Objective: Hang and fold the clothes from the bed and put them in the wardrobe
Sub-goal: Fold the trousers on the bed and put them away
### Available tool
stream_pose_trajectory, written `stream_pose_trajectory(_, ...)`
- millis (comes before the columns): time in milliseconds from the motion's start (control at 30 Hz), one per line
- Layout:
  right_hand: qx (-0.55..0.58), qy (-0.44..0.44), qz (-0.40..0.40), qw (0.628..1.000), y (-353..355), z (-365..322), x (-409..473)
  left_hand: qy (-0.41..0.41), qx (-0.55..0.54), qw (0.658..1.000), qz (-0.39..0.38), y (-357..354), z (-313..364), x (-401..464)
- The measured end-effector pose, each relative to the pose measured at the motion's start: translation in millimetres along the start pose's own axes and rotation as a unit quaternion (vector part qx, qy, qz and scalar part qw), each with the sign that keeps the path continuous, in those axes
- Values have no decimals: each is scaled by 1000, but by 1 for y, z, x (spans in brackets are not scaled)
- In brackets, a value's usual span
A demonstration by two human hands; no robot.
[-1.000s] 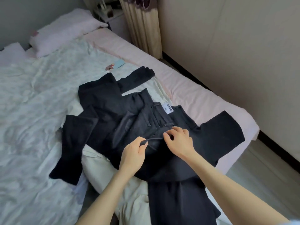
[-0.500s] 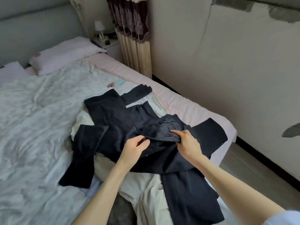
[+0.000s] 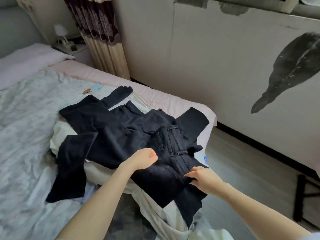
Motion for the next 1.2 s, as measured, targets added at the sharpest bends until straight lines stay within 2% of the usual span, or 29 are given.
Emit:
stream_pose_trajectory(67, 28, -45, -16, 998, -19, 16, -2, -1, 20, 1000, 15, -8, 5, 15)
stream_pose_trajectory(133, 115, -95, -29, 988, -38, 35, -4, -7, 57, 998, 24, -19, 15, 38)
stream_pose_trajectory(233, 212, -147, 15, 966, -51, 45, 0, -8, 108, 992, 71, -28, 18, 59)
stream_pose_trajectory(300, 255, -169, 46, 951, -58, 50, 8, -28, 207, 974, 89, -35, 22, 73)
stream_pose_trajectory(433, 343, -197, 81, 915, -65, 54, 36, -125, 413, 900, 55, -44, 41, 112)
stream_pose_trajectory(500, 370, -213, 69, 902, -68, 53, 49, -144, 467, 872, 28, -43, 50, 132)
stream_pose_trajectory(600, 349, -251, 44, 902, -72, 56, 64, -160, 524, 836, -27, -43, 64, 159)
stream_pose_trajectory(667, 362, -260, 19, 895, -73, 61, 70, -184, 571, 797, -67, -43, 73, 173)
stream_pose_trajectory(767, 456, -246, -28, 855, -72, 67, 75, -207, 644, 726, -120, -45, 84, 190)
stream_pose_trajectory(833, 455, -221, -38, 862, -65, 67, 75, -207, 671, 699, -134, -47, 90, 196)
stream_pose_trajectory(933, 442, -192, -29, 876, -44, 69, 73, -207, 678, 701, -81, -37, 105, 196)
stream_pose_trajectory(1067, 389, -143, -12, 910, -10, 60, 64, -146, 673, 725, -25, 1, 97, 167)
stream_pose_trajectory(1200, 295, -85, 63, 950, 27, 26, 55, -109, 661, 741, 46, 41, 72, 115)
Point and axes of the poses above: each hand's wrist, its own x-axis towards the middle knuckle, its own y-axis out of the back of the hand, z = x × y, the point moved 4 cm from there along x, towards the middle knuckle, and after that the axes turned 9 degrees about x, right-handed, at the moved point
